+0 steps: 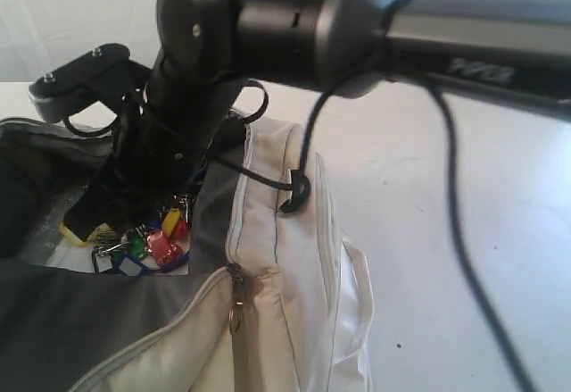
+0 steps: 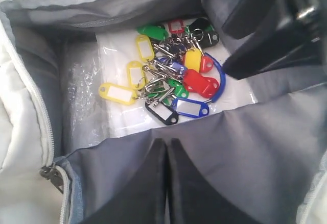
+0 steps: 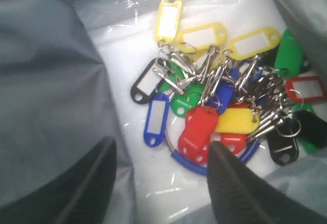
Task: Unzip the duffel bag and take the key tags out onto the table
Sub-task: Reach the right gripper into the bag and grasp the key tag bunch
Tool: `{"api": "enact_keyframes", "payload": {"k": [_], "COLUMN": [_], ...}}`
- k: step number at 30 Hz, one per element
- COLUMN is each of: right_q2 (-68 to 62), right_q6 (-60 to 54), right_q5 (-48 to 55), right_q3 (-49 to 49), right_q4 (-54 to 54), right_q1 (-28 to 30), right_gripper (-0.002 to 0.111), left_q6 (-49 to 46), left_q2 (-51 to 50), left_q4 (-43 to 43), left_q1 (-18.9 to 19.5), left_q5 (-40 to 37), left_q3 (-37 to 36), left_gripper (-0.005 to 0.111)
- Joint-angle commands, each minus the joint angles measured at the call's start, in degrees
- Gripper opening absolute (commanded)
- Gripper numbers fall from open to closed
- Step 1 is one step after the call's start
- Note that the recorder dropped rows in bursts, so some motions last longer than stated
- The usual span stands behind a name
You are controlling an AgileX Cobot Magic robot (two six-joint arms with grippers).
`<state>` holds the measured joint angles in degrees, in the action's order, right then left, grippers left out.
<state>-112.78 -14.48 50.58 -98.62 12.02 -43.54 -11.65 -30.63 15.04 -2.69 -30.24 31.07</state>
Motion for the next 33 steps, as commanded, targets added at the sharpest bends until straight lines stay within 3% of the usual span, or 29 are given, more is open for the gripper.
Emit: {"api": "enact_keyframes", "payload": {"k": [1,8,15,22,26,30,33], "right_q2": [-7.1,-15.9,-21.5,-26.2,-26.7,-26.6,-26.6], "right_q6": [3.1,9.4,6.8,4.3,4.3,5.6,6.5], "right_q5": [-0.6,1.2,7.1,19.4,19.4,19.4,19.4], "right_q3": [-6.1,-13.9,-18.7,-18.8,-18.5,-18.6,-18.6], "right_q4": [-3.7,-14.1,-14.1,-14.0,-14.1,-14.1,-14.1], "right_q1": [0.0,0.0,0.0,0.0,0.0,0.0,0.2], "right_gripper": [0.065,0.072,0.081,0.081,0.081,0.064,0.037], "left_q6": [1.4,1.4,1.4,1.4,1.4,1.2,1.2], "left_q2": [0.5,0.5,0.5,0.5,0.5,0.5,0.5], "left_q4": [0.5,1.2,1.4,1.2,1.2,1.1,1.0], "left_q1": [-0.3,-0.3,-1.3,-2.2,-2.2,-2.2,-2.2], "left_q5": [0.3,0.3,0.1,-0.1,-0.1,-0.3,-0.3], "left_q3": [-0.1,-0.1,-0.1,-0.1,-0.1,-0.1,-0.3], "left_gripper": [0.0,0.0,0.0,0.0,0.0,0.0,0.0]}}
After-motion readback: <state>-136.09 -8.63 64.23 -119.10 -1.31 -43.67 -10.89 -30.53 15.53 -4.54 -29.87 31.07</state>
